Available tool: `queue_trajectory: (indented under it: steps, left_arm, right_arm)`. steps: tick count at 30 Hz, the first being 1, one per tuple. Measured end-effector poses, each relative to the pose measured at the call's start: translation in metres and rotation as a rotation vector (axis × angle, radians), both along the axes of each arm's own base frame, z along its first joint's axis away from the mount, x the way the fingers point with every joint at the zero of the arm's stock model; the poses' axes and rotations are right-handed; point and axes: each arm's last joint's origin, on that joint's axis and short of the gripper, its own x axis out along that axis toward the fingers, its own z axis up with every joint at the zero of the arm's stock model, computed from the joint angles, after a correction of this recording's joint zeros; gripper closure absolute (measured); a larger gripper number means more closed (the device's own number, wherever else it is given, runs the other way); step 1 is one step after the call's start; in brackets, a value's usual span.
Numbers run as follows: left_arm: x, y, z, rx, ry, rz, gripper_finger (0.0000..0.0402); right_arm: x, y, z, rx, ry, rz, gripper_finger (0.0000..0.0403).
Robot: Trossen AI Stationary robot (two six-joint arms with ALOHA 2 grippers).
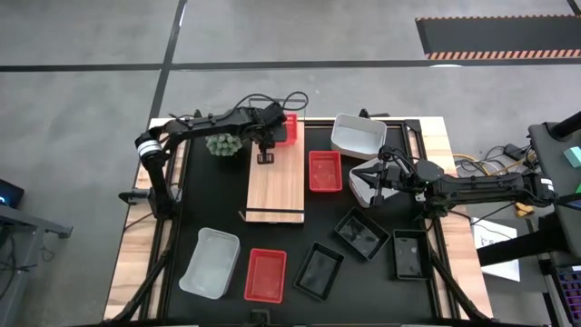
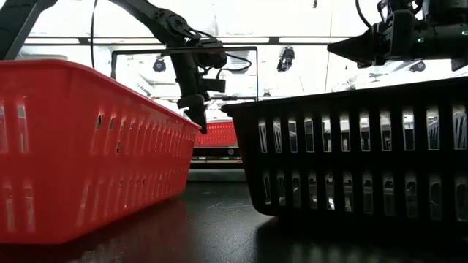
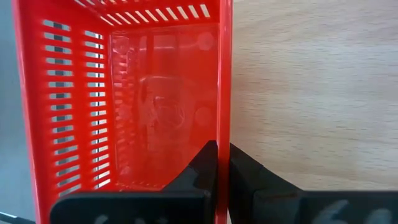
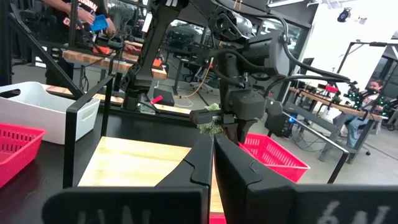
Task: Stack baskets on shelf by color
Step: Put the top left red bin on the shelf
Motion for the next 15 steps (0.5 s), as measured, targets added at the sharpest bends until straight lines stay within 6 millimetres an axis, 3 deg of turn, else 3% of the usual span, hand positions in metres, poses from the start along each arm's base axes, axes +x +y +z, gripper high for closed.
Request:
queue_trajectory:
  steps: [15]
  left_arm:
    - [0.0004,-0.0001,0.0001,-0.013,-0.011,-0.006,0.0386]
  right_arm:
    - [0.0000,-0.0001,0.0000,-0.002,0.000,-0.001,0.0394]
